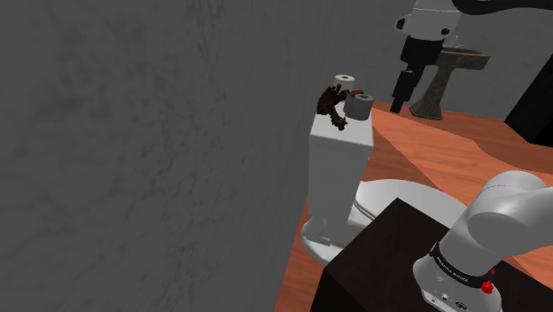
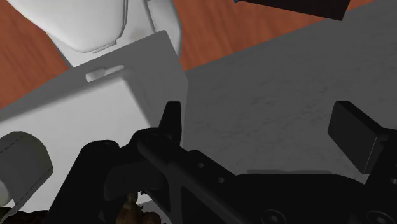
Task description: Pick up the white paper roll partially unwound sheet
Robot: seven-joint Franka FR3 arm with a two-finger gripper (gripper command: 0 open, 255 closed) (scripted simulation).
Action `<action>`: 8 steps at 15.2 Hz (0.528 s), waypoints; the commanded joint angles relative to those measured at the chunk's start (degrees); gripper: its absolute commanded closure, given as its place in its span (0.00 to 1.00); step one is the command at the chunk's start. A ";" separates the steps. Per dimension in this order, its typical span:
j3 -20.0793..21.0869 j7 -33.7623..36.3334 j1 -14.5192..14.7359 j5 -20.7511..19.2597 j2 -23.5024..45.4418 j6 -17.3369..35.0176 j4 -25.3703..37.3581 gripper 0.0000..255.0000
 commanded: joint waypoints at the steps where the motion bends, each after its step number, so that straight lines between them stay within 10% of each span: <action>1: 0.00 0.00 0.00 0.00 0.00 0.00 0.00 0.00; 8: -5.95 -6.14 -1.86 -3.01 10.95 7.32 3.47 0.00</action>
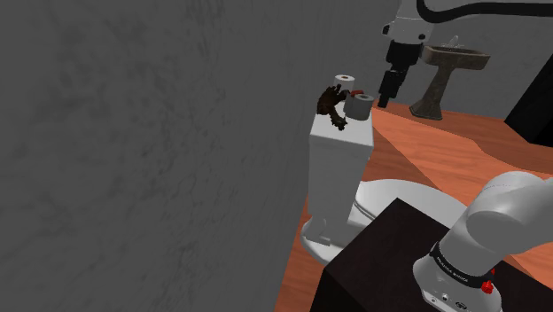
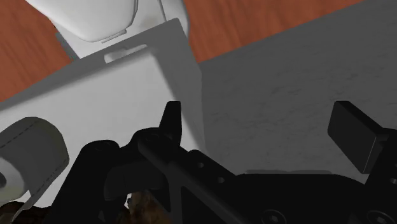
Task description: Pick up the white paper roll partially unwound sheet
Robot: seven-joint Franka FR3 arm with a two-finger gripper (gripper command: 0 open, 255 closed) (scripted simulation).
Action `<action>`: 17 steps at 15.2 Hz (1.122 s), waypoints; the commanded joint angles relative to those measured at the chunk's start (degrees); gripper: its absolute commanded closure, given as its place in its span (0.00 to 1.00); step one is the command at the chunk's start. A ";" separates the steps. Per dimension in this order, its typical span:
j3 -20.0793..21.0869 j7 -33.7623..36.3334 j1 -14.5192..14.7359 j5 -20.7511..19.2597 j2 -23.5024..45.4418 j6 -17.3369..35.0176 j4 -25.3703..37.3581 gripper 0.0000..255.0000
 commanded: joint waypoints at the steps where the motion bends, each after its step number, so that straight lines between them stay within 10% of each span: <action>1: -1.77 -1.93 -0.52 -0.68 3.39 2.00 1.40 0.00; 17: -12.48 -16.51 -3.96 2.58 35.41 10.32 24.09 0.00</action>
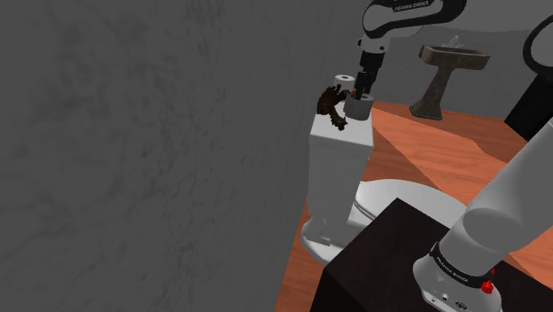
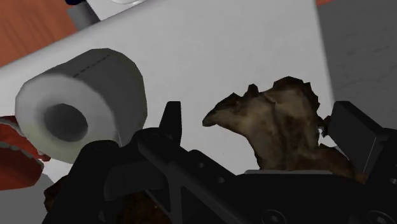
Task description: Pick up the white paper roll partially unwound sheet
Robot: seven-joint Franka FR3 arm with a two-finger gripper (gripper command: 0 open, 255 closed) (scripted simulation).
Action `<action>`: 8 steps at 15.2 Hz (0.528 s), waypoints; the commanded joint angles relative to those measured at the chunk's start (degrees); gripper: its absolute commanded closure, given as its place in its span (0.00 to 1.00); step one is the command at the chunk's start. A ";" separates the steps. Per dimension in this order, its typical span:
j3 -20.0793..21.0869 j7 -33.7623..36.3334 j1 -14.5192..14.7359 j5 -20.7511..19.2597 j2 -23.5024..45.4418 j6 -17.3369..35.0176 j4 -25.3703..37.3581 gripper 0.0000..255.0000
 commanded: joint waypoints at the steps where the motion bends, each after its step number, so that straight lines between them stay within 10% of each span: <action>1: -1.02 -2.09 -0.78 1.23 4.47 -0.08 4.25 0.00; 8: -2.71 -8.00 -4.98 6.59 21.71 -2.72 22.73 0.00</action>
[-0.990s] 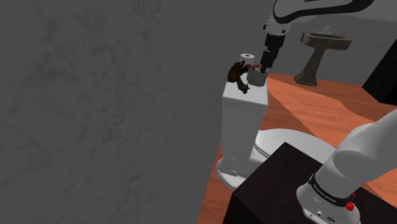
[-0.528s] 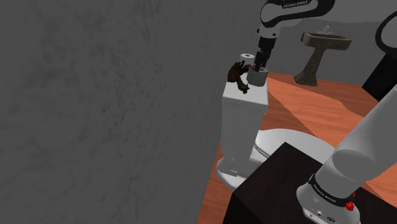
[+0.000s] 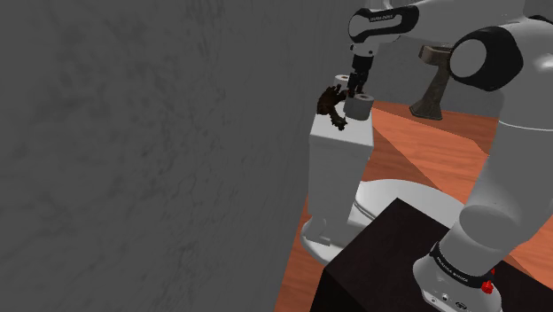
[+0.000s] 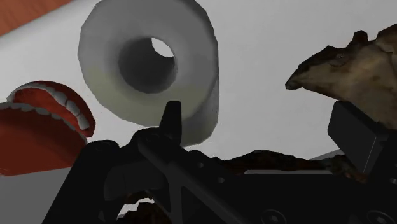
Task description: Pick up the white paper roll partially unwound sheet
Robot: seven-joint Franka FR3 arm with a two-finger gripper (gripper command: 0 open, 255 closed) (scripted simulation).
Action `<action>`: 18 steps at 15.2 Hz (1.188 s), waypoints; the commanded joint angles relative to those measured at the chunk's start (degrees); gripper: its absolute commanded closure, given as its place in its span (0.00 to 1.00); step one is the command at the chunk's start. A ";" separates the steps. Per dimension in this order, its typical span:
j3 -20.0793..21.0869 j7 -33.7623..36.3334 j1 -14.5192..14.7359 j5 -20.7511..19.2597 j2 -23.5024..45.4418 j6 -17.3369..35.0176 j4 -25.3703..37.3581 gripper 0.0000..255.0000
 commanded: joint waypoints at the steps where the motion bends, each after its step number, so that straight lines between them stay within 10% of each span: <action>1: -0.16 -1.46 -1.55 1.62 5.34 -1.60 6.54 0.00; 3: -0.09 -2.50 -3.26 3.04 10.59 -3.47 13.32 0.00; 12: 0.08 -2.70 -2.81 3.03 10.33 2.51 7.05 0.00; 13: 0.08 -2.69 -2.81 3.04 10.35 2.52 7.07 1.00; 18: 0.09 -2.63 -2.75 3.02 10.27 2.51 7.00 1.00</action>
